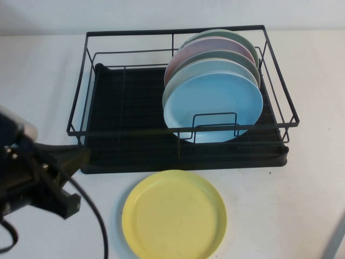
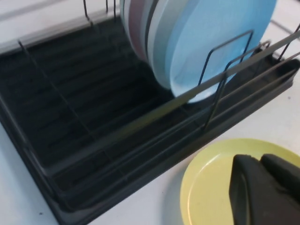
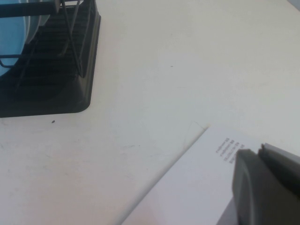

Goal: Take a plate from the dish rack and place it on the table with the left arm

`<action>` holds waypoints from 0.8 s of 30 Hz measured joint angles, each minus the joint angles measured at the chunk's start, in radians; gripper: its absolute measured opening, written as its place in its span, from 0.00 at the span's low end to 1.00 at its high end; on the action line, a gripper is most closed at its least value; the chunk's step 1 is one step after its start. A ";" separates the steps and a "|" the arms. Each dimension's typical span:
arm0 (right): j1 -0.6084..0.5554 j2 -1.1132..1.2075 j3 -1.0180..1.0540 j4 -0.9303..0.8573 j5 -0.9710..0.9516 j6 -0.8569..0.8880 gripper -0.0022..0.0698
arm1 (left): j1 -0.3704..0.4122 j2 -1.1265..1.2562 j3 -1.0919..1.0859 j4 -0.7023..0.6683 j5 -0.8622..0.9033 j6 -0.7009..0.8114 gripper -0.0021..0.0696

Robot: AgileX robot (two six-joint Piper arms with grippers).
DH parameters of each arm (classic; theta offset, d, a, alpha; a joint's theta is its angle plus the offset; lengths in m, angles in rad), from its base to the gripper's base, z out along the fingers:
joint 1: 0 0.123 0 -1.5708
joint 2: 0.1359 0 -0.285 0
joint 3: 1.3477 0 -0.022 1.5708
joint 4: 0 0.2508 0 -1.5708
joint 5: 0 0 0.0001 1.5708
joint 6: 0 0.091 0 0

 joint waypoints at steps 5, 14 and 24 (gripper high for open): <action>0.000 0.000 0.000 0.000 0.000 0.000 0.00 | 0.000 -0.242 0.000 0.295 0.096 -0.282 0.03; 0.000 0.000 0.000 0.000 0.000 0.000 0.00 | 0.000 -0.461 0.005 0.477 0.496 -0.471 0.03; 0.000 0.000 0.000 0.000 0.000 0.000 0.00 | 0.000 -0.485 0.006 0.505 0.772 -0.488 0.03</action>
